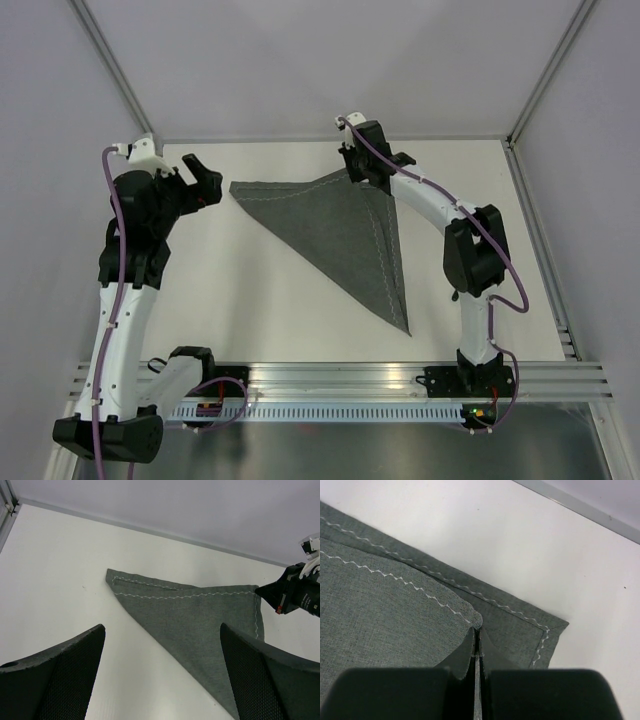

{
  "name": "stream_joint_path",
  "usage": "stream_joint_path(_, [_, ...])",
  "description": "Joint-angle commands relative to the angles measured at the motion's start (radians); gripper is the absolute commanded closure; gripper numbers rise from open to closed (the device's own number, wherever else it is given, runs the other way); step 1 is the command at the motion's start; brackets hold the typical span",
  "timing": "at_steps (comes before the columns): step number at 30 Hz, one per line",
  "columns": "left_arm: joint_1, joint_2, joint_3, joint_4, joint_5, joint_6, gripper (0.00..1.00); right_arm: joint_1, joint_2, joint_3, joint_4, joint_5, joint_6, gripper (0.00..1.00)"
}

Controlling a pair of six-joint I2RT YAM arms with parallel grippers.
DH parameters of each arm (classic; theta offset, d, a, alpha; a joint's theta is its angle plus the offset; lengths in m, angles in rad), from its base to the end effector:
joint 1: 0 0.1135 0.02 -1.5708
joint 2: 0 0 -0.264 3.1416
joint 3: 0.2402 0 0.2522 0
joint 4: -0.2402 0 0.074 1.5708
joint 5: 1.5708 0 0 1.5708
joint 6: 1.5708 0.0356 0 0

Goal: Fold the napkin, place the utensils inside, and roll it up
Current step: Fold the napkin

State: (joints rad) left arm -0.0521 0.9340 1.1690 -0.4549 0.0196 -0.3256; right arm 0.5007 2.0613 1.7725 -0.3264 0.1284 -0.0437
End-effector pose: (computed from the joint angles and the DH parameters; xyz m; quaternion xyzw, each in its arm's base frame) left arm 0.1939 -0.0108 0.4172 -0.1003 0.7739 -0.1249 0.6127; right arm 0.4281 0.2291 0.2710 -0.2098 0.8615 0.0484 0.4599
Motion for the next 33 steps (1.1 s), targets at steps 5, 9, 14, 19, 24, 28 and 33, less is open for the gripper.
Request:
stream_joint_path(5, [0.003, 0.008, -0.006, 0.05, 0.036, -0.039, 0.0, -0.051, 0.022, 0.038, -0.013, -0.012, 0.033, 1.0])
stream_joint_path(9, [0.003, 0.011, -0.009, 0.051, 0.036, -0.038, 0.0, -0.074, 0.034, 0.05, -0.017, -0.019, 0.041, 1.0])
stream_joint_path(14, [0.003, 0.012, -0.009, 0.051, 0.034, -0.038, 0.0, -0.097, 0.062, 0.076, -0.031, -0.023, 0.041, 1.0])
stream_joint_path(19, [0.003, 0.015, -0.009, 0.055, 0.037, -0.039, 0.0, -0.111, 0.072, 0.074, -0.026, -0.018, 0.041, 0.99])
stream_joint_path(24, [0.003, 0.019, -0.015, 0.058, 0.039, -0.044, 0.0, -0.131, 0.072, 0.081, -0.023, -0.021, 0.041, 0.99])
stream_joint_path(28, [0.003, 0.019, -0.02, 0.059, 0.042, -0.049, 0.0, -0.139, 0.08, 0.077, -0.025, -0.016, 0.041, 1.0])
stream_joint_path(33, [0.003, 0.019, -0.019, 0.064, 0.04, -0.052, 0.0, -0.152, 0.082, 0.074, -0.02, -0.018, 0.041, 1.0])
